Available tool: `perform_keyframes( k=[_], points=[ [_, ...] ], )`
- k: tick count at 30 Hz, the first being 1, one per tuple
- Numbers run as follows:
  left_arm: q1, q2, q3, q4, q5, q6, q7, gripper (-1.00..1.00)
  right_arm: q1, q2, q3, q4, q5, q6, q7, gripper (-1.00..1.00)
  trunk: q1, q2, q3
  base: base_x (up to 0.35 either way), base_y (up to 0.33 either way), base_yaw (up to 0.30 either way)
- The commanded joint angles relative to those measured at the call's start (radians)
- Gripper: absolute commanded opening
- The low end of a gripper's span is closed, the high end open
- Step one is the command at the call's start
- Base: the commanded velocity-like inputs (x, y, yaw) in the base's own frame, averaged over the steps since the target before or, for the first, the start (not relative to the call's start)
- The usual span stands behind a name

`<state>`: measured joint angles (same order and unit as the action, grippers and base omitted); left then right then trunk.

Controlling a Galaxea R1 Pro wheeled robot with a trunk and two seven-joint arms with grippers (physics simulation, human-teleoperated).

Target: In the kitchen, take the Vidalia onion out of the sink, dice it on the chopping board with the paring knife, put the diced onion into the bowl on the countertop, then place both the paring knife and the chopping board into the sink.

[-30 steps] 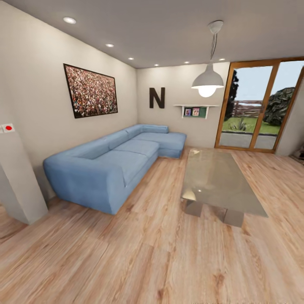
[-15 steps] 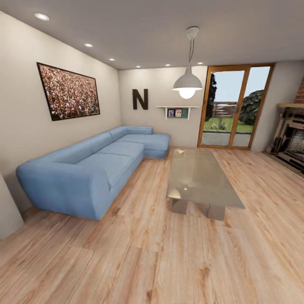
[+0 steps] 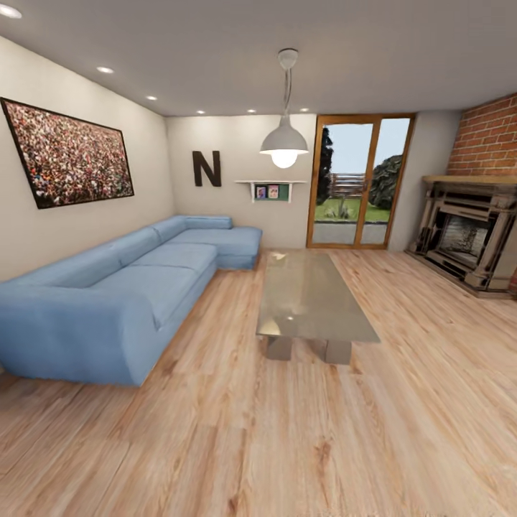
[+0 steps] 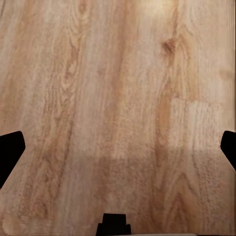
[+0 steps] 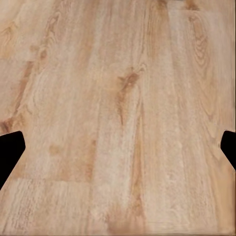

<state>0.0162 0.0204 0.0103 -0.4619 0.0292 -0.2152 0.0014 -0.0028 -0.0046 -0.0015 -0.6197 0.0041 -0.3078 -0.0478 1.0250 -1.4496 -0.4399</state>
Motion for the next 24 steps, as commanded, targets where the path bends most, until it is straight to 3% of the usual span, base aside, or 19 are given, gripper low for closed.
perform_keyframes(
  k=[1,24],
  points=[
    [0.001,0.000,0.000,-0.001,0.003,-0.001,0.000,1.00,0.000,0.000,0.000,0.000,0.000,-0.002,-0.003,1.00,0.000,0.000,-0.001,0.000,0.000,-0.276],
    [0.001,-0.001,0.000,-0.002,0.003,-0.001,0.000,1.00,0.000,-0.002,0.000,0.001,0.000,-0.002,-0.003,1.00,-0.004,0.007,0.002,0.000,0.000,-0.276]
  ],
)
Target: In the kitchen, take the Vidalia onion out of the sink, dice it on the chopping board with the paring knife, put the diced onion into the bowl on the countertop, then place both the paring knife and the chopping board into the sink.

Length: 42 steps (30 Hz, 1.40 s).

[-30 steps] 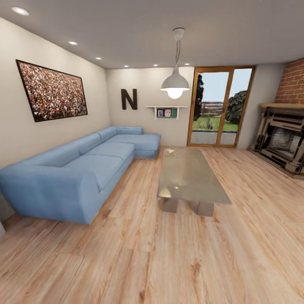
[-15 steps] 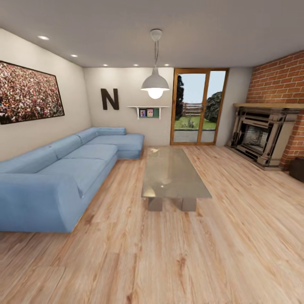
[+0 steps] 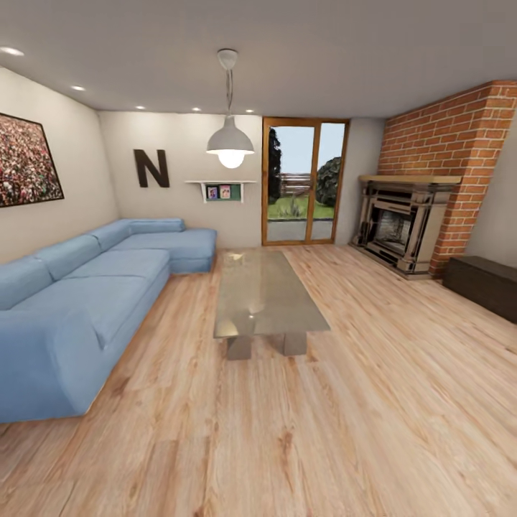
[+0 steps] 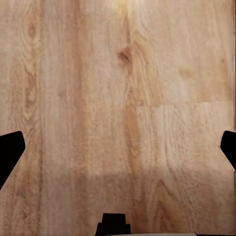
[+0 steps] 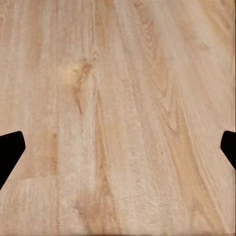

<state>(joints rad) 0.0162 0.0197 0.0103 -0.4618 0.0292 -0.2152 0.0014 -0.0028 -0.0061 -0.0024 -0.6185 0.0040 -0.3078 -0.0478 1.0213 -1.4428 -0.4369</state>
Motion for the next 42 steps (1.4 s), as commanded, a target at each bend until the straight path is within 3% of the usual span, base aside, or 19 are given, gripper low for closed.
perform_keyframes(
  k=[1,26,42],
  points=[
    [0.001,0.000,0.000,-0.002,0.003,-0.001,0.000,1.00,0.000,0.000,0.001,0.000,0.000,-0.002,-0.003,1.00,-0.004,0.007,0.003,0.000,0.000,-0.276],
    [0.001,0.000,0.000,0.000,0.003,-0.001,-0.001,1.00,0.000,0.000,0.001,0.000,0.001,-0.002,-0.003,1.00,-0.100,0.182,0.081,0.000,0.000,-0.276],
    [0.001,0.000,0.000,-0.002,0.003,-0.001,-0.001,1.00,0.000,0.000,0.001,0.000,0.000,-0.002,-0.003,1.00,-0.100,0.182,0.081,0.000,0.000,-0.276]
  ],
)
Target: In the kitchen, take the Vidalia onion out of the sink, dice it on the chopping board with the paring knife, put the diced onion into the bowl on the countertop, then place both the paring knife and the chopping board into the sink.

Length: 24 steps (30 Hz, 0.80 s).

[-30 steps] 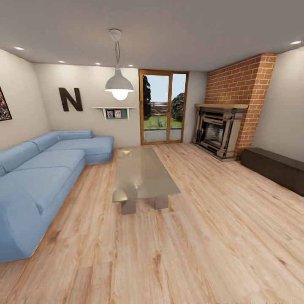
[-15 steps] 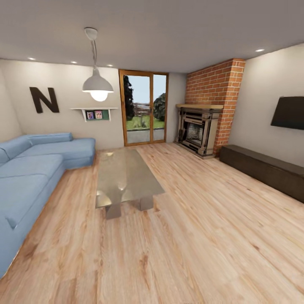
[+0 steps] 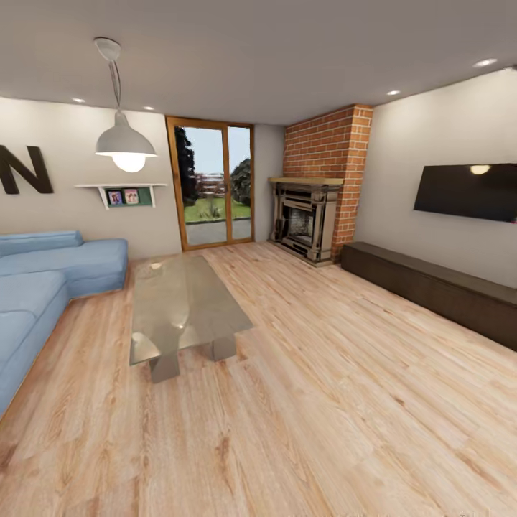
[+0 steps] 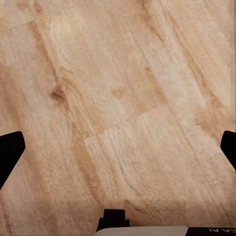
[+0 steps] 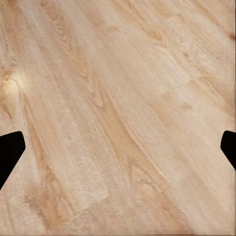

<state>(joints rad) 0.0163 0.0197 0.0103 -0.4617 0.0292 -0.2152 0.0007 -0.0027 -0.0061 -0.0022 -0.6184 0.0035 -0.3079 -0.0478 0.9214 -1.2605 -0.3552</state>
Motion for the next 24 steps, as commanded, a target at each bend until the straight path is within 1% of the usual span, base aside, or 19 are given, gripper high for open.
perform_keyframes(
  k=[1,24],
  points=[
    [0.001,0.000,0.000,-0.002,0.003,-0.001,0.000,1.00,0.000,0.000,0.001,0.000,0.000,-0.002,-0.003,1.00,0.000,0.000,-0.001,0.000,0.000,-0.276],
    [0.001,0.000,0.000,-0.002,0.003,-0.001,0.001,1.00,0.000,0.000,0.001,-0.001,0.001,-0.002,-0.003,1.00,0.000,0.000,-0.001,0.000,0.000,-0.276]
  ],
)
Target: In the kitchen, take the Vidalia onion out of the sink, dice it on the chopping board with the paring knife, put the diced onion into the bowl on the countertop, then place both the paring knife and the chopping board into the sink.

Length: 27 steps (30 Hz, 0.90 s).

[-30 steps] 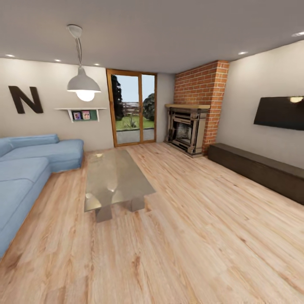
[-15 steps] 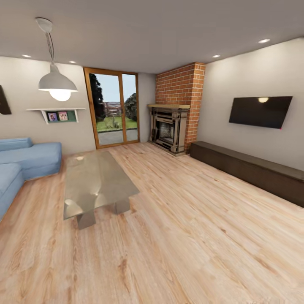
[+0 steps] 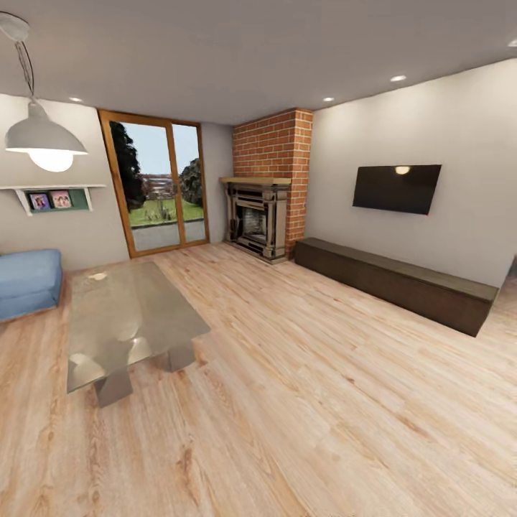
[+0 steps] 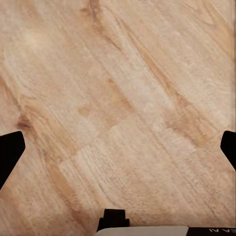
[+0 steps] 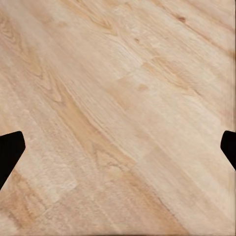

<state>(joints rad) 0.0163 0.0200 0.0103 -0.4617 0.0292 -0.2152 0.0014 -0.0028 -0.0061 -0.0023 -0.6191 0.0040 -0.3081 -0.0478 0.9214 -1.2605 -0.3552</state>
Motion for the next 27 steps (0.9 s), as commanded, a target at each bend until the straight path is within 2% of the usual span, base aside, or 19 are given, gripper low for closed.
perform_keyframes(
  k=[1,27],
  points=[
    [0.001,0.000,0.000,-0.002,0.003,-0.001,0.000,1.00,0.000,0.000,0.001,0.000,0.000,-0.002,-0.003,1.00,0.000,0.000,-0.001,0.000,0.000,-0.276],
    [0.001,0.001,0.000,-0.002,0.003,-0.001,0.000,1.00,0.000,0.000,0.001,0.000,0.000,-0.002,-0.003,1.00,0.000,0.000,-0.001,0.000,0.000,-0.276]
  ],
)
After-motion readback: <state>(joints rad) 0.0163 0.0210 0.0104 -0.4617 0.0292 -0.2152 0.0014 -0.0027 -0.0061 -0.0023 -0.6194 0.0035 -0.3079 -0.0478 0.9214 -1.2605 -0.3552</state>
